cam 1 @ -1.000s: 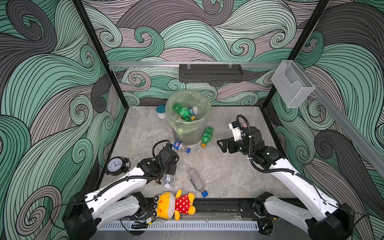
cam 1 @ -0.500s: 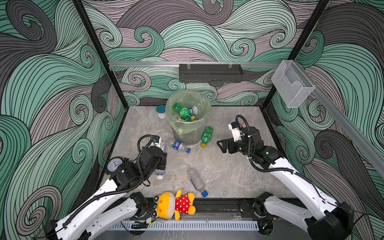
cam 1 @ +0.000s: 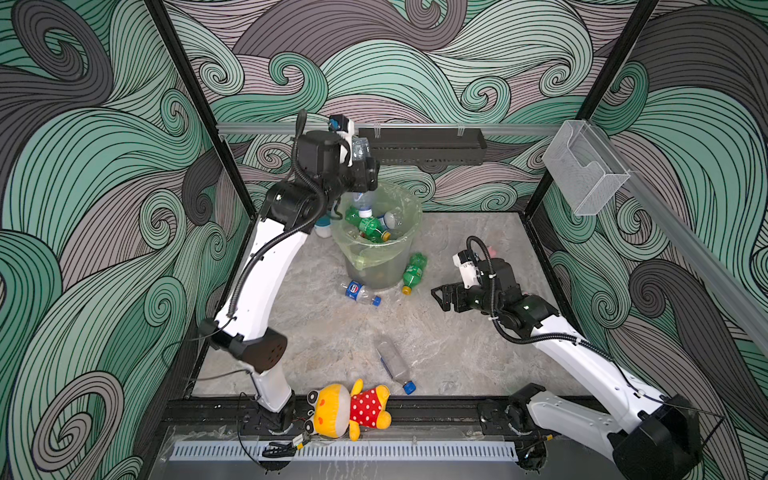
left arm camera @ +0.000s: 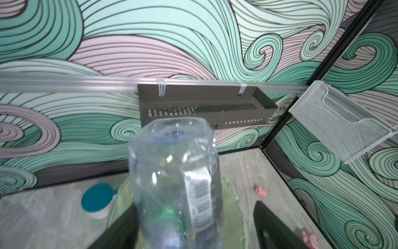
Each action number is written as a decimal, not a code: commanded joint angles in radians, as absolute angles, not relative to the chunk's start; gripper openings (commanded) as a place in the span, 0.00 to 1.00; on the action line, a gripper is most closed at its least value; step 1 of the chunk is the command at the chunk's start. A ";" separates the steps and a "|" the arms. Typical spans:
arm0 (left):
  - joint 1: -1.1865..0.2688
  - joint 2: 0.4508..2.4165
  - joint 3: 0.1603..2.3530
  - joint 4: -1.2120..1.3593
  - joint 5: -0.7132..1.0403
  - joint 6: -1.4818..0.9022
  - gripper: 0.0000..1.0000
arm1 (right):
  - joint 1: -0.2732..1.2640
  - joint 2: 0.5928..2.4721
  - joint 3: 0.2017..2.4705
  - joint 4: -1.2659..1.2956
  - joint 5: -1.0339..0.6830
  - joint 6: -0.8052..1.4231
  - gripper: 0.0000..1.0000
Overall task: Throw the plastic bottles in the bin
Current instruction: 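Open the left gripper over the bin and retract it while right reaches toward the pile, then lower the right gripper and close it on the clear red-label bottle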
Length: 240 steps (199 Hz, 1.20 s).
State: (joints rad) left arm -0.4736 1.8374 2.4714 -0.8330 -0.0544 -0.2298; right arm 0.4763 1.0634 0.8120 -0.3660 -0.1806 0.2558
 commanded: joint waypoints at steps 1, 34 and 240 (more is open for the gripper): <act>-0.474 1.887 2.550 -1.029 0.058 -0.193 0.88 | 0.474 1.020 0.795 -0.350 -0.187 0.273 0.95; -0.473 1.581 1.971 -0.740 -0.008 -0.182 0.90 | 0.474 1.011 0.776 -0.344 -0.234 0.222 0.95; -0.463 0.638 0.781 -0.795 -0.237 -0.307 0.94 | 0.869 1.374 0.849 -0.302 -0.265 0.269 0.84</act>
